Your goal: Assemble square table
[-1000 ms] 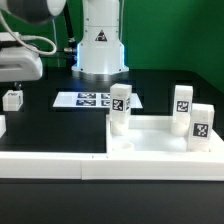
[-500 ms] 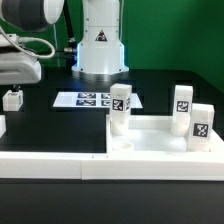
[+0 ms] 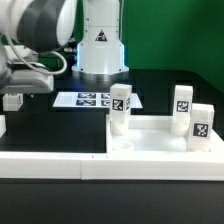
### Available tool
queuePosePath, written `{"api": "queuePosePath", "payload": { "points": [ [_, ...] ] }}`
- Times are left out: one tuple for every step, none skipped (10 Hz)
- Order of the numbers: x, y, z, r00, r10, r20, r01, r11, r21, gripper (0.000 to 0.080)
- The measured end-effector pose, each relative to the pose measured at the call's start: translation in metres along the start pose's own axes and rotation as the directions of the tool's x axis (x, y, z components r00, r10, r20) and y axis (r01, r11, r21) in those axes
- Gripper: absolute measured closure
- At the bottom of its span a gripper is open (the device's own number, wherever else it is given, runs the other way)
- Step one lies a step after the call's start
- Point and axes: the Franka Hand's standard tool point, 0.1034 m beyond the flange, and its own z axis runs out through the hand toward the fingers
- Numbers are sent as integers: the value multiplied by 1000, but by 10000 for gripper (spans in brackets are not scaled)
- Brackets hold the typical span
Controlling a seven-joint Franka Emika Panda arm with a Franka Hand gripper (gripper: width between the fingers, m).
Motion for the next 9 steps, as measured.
{"api": "queuePosePath", "payload": {
  "points": [
    [1,-3,2,1000,-1,4,1,1000,-1,151],
    [1,-2,1,1000,1,1,-1,1000,-1,151],
    [1,-1,2,1000,1,2,-1,1000,0,151],
    [1,-1,2,1000,1,2,-1,1000,0,275],
    [1,-1,2,1000,1,2,-1,1000,0,414],
    [0,-1,2,1000,1,2,-1,1000,0,513],
    [0,-1,2,1000,2,2,-2,1000,0,513],
    [0,-1,2,1000,2,2,-2,1000,0,512],
    [0,-1,2,1000,2,2,-2,1000,0,512]
  ]
}}
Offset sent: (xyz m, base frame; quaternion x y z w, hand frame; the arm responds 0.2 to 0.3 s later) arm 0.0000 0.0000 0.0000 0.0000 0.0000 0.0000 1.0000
